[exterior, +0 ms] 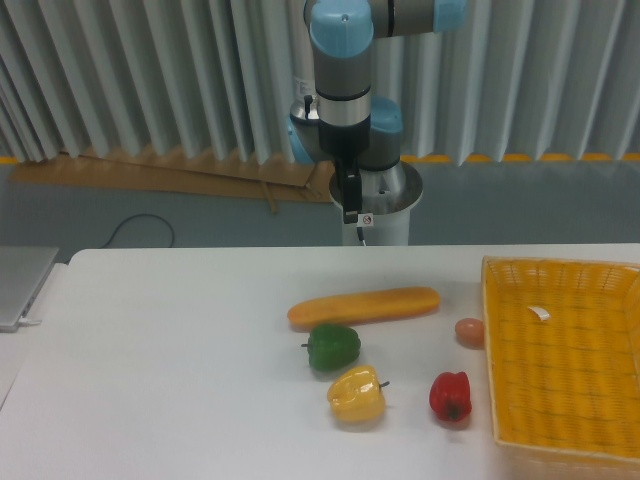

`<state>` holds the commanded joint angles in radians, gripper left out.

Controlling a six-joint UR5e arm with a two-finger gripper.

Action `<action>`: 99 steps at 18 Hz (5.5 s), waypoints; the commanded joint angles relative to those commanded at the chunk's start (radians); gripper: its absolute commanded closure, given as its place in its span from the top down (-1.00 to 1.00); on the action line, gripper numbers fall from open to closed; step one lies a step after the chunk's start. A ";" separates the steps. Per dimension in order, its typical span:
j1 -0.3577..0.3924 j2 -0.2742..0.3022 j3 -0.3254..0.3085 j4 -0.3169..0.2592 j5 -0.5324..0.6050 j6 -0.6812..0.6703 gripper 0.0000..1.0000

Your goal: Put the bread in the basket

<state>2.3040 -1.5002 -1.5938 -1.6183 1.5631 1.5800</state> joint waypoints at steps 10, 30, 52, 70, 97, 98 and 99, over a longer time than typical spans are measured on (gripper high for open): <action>-0.002 0.000 -0.005 0.006 0.003 0.000 1.00; 0.002 0.003 -0.025 0.028 -0.002 -0.008 1.00; 0.060 -0.032 -0.213 0.322 0.032 0.014 1.00; 0.060 -0.100 -0.311 0.528 0.078 0.018 1.00; 0.048 -0.023 -0.443 0.547 0.124 -0.015 1.00; 0.049 -0.029 -0.433 0.546 0.126 -0.014 1.00; 0.051 -0.038 -0.431 0.549 0.126 -0.015 1.00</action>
<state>2.3546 -1.5385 -2.0249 -1.0692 1.6889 1.5647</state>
